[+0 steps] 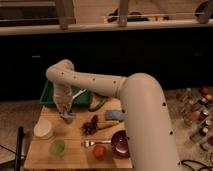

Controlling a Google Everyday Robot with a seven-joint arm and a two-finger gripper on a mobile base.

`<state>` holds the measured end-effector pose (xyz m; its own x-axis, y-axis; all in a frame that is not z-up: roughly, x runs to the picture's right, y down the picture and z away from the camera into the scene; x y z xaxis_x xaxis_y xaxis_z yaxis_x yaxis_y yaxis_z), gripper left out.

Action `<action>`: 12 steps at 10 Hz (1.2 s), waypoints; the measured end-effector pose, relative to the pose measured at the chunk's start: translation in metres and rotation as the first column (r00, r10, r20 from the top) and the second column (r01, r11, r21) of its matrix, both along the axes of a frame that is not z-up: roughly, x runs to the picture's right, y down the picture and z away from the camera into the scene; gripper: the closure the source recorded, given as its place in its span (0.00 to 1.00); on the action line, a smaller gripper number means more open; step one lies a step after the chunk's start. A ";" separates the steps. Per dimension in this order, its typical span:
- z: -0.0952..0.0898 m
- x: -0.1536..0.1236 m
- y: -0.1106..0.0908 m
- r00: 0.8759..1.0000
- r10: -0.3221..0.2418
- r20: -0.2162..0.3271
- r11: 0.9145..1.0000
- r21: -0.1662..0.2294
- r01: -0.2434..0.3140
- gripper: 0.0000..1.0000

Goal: Place towel in metal cup

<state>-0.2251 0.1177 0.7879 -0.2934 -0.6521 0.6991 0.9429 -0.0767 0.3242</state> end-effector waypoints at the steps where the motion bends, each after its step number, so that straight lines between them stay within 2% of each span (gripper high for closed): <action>1: 0.000 0.000 0.000 1.000 0.000 0.002 1.000 -0.002 0.000 0.20; 6: 0.000 0.000 -0.001 1.000 0.004 0.008 1.000 0.001 -0.004 0.20; 12: -0.007 0.003 -0.017 1.000 0.011 0.017 0.999 0.041 -0.012 0.20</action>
<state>-0.2219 0.1010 0.7810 -0.2968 -0.6833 0.6671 0.9384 -0.0791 0.3365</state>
